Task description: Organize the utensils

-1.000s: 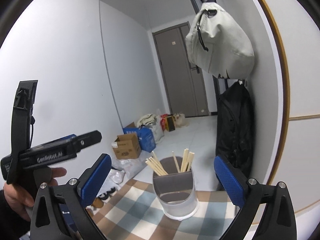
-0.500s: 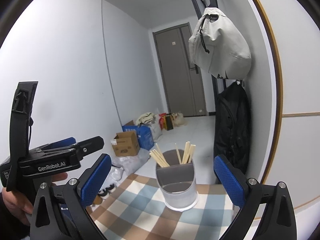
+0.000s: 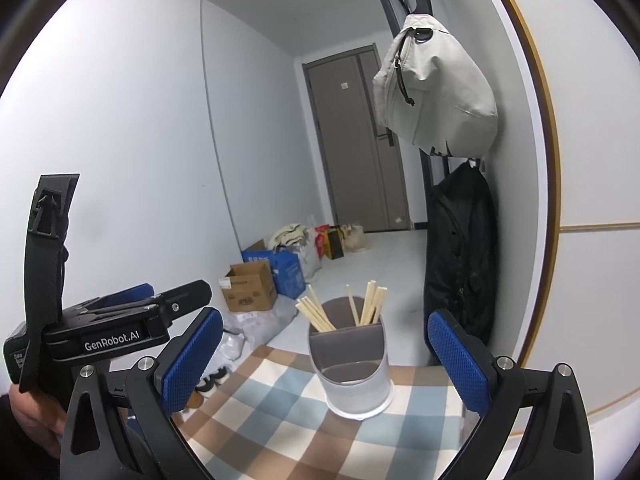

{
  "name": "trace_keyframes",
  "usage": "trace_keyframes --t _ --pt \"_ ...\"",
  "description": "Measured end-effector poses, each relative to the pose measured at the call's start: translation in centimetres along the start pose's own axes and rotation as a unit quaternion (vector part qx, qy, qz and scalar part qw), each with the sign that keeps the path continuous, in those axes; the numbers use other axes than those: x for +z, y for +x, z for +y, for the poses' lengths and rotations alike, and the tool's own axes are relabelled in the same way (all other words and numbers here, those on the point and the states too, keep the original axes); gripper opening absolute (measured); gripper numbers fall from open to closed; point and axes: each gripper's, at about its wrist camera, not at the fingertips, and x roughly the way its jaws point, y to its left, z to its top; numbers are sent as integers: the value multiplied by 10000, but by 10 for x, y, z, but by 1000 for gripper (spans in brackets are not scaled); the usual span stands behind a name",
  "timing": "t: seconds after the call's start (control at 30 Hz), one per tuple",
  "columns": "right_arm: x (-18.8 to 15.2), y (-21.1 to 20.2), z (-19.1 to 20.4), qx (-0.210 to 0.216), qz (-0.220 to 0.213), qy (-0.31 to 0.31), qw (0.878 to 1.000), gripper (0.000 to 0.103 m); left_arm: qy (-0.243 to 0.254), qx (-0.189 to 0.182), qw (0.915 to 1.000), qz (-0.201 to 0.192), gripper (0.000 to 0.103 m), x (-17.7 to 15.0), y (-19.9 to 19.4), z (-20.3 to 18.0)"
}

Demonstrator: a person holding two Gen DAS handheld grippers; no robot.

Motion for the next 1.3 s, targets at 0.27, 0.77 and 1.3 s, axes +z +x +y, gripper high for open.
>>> trace_keyframes --t 0.27,0.77,1.3 --pt "-2 1 2 -12 66 22 10000 103 -90 -8 10000 -11 101 0 0 4" --pt "-4 -1 1 -23 53 59 10000 103 8 14 10000 -7 101 -3 0 -3" --pt "-4 -2 -3 -12 37 97 9999 103 70 -87 9999 52 101 -2 4 -5"
